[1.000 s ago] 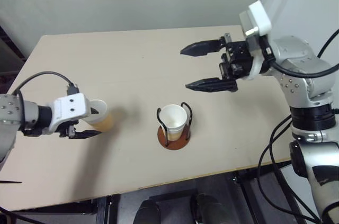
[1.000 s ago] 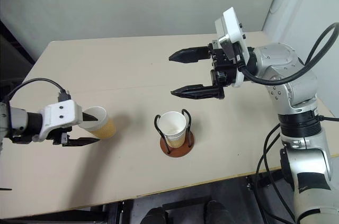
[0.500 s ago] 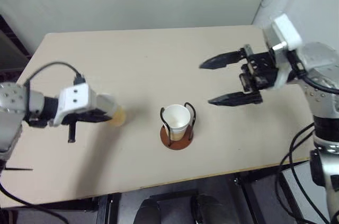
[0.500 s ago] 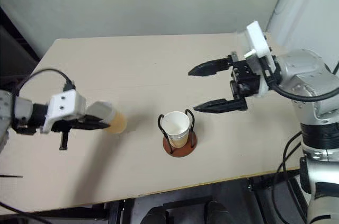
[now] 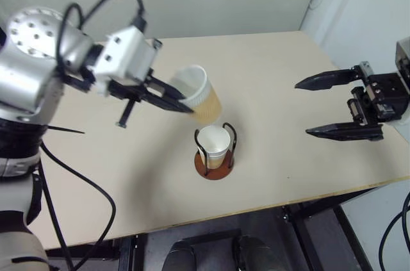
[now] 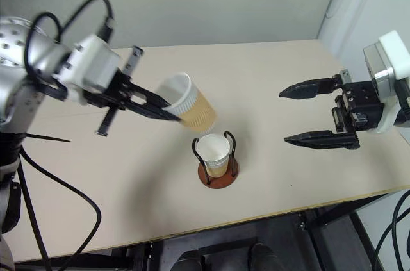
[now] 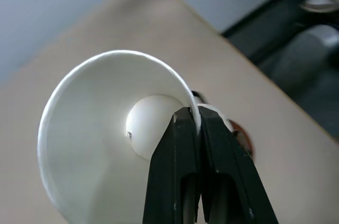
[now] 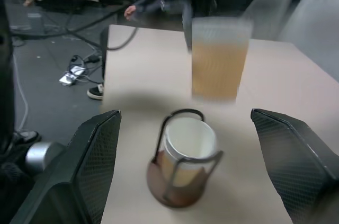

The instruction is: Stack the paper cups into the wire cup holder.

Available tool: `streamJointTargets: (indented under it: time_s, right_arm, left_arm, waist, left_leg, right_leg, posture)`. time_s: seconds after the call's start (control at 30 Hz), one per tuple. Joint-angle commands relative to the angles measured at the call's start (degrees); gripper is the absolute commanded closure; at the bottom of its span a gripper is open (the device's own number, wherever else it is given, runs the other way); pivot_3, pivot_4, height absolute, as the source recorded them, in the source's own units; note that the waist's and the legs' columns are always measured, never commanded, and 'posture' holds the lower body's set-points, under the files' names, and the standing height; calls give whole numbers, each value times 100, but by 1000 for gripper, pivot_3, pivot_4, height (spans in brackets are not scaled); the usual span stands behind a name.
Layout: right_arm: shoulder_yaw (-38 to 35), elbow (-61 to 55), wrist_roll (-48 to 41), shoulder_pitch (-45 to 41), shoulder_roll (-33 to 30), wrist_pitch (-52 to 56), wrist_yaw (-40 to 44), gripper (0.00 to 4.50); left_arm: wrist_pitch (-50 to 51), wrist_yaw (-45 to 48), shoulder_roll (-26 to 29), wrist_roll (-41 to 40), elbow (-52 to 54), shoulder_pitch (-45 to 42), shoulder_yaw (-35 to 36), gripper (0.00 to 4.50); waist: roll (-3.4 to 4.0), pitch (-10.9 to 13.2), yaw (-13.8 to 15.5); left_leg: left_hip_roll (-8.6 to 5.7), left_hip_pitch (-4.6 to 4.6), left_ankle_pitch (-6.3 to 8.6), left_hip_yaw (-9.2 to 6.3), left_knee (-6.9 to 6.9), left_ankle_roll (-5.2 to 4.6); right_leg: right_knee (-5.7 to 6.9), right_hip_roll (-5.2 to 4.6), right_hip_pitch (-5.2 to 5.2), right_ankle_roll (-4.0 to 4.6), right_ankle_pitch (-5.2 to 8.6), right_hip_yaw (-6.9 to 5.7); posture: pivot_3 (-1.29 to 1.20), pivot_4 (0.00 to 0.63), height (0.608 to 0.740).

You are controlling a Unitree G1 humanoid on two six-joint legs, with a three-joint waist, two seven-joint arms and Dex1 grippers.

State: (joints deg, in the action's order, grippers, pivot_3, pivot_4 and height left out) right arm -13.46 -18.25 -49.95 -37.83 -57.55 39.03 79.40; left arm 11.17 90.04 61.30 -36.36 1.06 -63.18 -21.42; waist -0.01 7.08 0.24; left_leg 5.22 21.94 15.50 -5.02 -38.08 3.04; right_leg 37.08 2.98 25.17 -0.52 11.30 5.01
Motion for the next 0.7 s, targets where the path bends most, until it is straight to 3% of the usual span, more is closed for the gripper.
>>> streamJointTargets:
  time_s: [0.03, 0.27, 0.6, 0.7]
  right_arm:
    - [-257, -284, -227, 35, -59, 39, -210, 431]
    - [-373, -579, -309, 303, -111, 60, -556, 431]
    - [-267, -793, -306, 402, -67, 9, -812, 431]
    - [-250, -805, -304, 400, -67, -2, -838, 431]
  left_arm:
    - [-512, 246, 72, -154, -120, -364, -495, 4458]
    - [-1147, 246, -240, 163, -543, -479, -1185, 4458]
    - [-1194, 246, -767, 516, -634, -451, -1301, 4458]
    - [-1194, 246, -836, 642, -631, -463, -1331, 3553]
  waist:
    - [1, 0, 14]
    - [1, 1, 51]
    - [1, 1, 76]
    - [1, 1, 79]
  left_leg:
    - [-1, 3, 0, -2, -4, 0]
    - [-15, 8, 11, -7, -8, -18]
    - [-27, 13, 27, -9, -15, -46]
    - [-29, 13, 27, -9, -15, -47]
  right_leg:
    - [-6, -1, -1, -2, -1, 2]
    - [-17, -17, -10, -42, -21, 11]
    - [-18, -19, -14, -66, -13, 13]
    - [-18, -20, -15, -68, -12, 12]
  posture:
    - [0, 150, 740]
    - [0, 150, 740]
    - [0, 150, 740]
    - [0, 150, 740]
